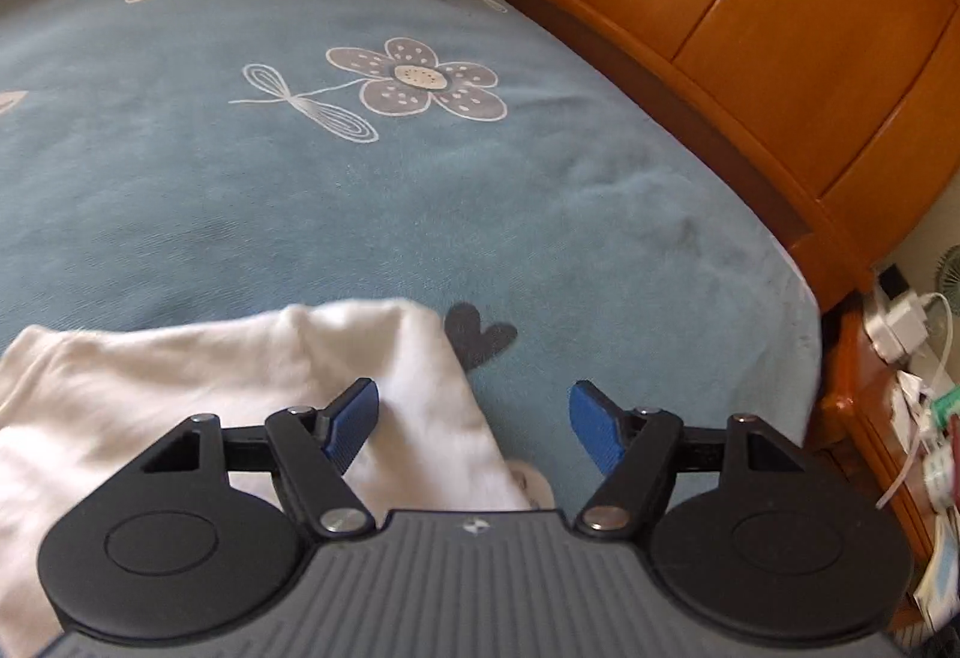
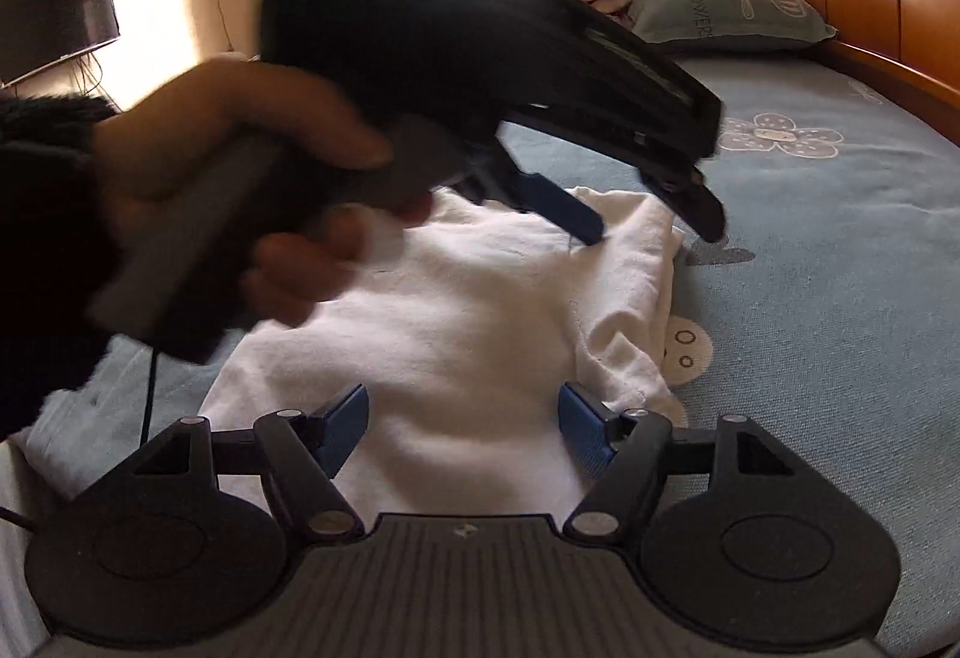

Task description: Fold clothes

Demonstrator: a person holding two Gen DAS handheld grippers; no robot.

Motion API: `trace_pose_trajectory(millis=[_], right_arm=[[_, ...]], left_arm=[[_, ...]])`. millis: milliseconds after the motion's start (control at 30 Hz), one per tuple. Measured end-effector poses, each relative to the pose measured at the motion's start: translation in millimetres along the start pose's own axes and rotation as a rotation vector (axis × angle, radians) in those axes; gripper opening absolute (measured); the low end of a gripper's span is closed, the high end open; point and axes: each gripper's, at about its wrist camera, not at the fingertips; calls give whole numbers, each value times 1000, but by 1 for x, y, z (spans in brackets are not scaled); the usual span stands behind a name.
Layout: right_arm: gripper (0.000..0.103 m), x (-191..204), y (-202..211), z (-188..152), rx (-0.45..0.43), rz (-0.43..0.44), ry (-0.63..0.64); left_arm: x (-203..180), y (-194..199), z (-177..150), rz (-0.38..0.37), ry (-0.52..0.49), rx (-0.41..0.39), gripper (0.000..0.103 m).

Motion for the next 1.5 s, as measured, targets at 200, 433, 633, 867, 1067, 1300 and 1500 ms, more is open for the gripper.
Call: trace_pose_trajectory(millis=[200, 433, 633, 867, 1067, 1300, 1500], right_arm=[[79, -1, 2, -1, 1, 16, -18], [82, 1, 18, 8, -38, 30, -65], [91, 0, 13, 24, -49, -23, -40], [94, -11, 17, 14, 9, -13, -128], [95, -31, 39, 9, -11, -23, -258], [103, -82, 43, 20, -53, 53, -473], [103, -109, 15, 24, 21, 134, -583]], left_arm=[[-4, 30, 1, 20, -22, -20, 70], [20, 97, -42, 91, 80, -60, 76], [52, 130, -91, 105, 247, -76, 80], [59, 139, -118, 67, 331, -145, 80], [62, 160, -130, 60, 373, -213, 81], [95, 171, -146, 23, 524, -262, 82], [115, 153, -152, -37, 611, -231, 82]])
Point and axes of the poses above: each gripper's, at about its wrist camera, not at the fingertips, and y roughly against the way its jaws point, x to its left, z to its top
